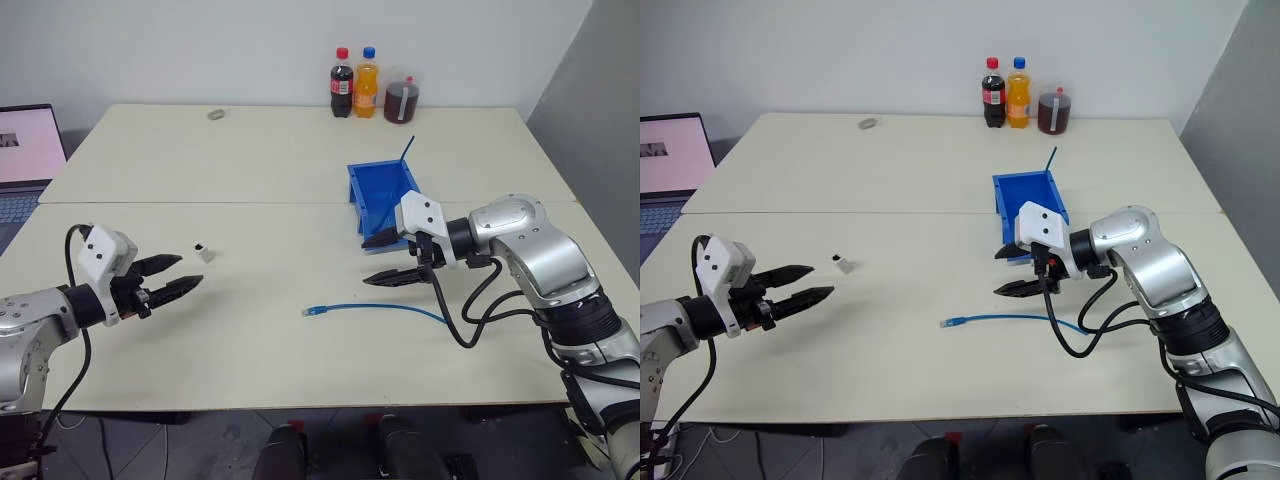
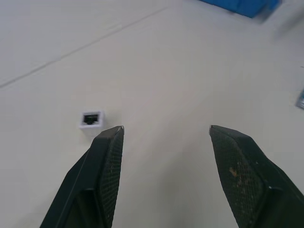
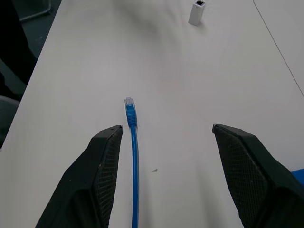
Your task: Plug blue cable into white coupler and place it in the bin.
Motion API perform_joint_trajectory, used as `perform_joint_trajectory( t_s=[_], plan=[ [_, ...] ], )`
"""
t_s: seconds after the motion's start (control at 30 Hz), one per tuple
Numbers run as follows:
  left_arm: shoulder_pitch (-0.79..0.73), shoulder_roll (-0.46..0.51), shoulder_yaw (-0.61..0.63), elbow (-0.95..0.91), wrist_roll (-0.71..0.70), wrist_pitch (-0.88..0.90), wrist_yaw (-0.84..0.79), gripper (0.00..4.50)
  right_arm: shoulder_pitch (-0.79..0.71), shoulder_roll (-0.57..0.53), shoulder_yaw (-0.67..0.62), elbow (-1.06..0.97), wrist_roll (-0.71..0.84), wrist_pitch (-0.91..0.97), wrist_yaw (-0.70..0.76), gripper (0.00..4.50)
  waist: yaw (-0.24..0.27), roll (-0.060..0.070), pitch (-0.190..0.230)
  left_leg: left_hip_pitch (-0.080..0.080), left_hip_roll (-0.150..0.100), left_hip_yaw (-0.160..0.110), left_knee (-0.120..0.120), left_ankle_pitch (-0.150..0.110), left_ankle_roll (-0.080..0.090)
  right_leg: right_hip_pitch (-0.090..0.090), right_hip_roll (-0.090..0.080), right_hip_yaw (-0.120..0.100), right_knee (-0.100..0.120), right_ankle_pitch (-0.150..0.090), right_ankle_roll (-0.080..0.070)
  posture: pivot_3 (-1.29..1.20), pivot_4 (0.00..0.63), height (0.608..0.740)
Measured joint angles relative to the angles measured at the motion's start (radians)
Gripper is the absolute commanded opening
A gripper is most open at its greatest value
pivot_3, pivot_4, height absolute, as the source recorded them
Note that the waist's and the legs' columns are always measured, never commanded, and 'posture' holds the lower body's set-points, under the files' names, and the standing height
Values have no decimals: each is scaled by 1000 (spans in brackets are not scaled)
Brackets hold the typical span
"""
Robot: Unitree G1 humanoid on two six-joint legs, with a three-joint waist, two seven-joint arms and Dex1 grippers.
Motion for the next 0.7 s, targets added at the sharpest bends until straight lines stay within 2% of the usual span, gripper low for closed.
perform_joint_trajectory(
  t_s=[0.13,0.4,0.53,0.7],
  plan=[
    [-63,-17,5,75,10,-24,43,2994,6,10,1,-33,15,19,-17,3214,0,0,0,-1,0,-1,1,0,0,0,0,-1,0,0,0,0,150,740],
    [-98,-13,-7,178,35,-70,14,2994,31,26,5,-74,26,42,-43,3214,-1,0,0,-1,-1,-1,0,0,0,0,-1,-1,0,0,0,0,150,740],
    [-88,-12,-32,131,17,-46,-49,2994,34,32,19,-101,23,70,-73,3214,-1,0,0,-1,-1,-1,1,0,0,0,-1,-1,0,0,0,0,150,740],
    [-32,59,-111,-36,-19,61,-167,2994,64,17,96,-154,1,165,-123,3214,-3,0,0,-1,-1,-2,0,0,0,0,0,-1,0,0,0,0,150,740]
  ],
)
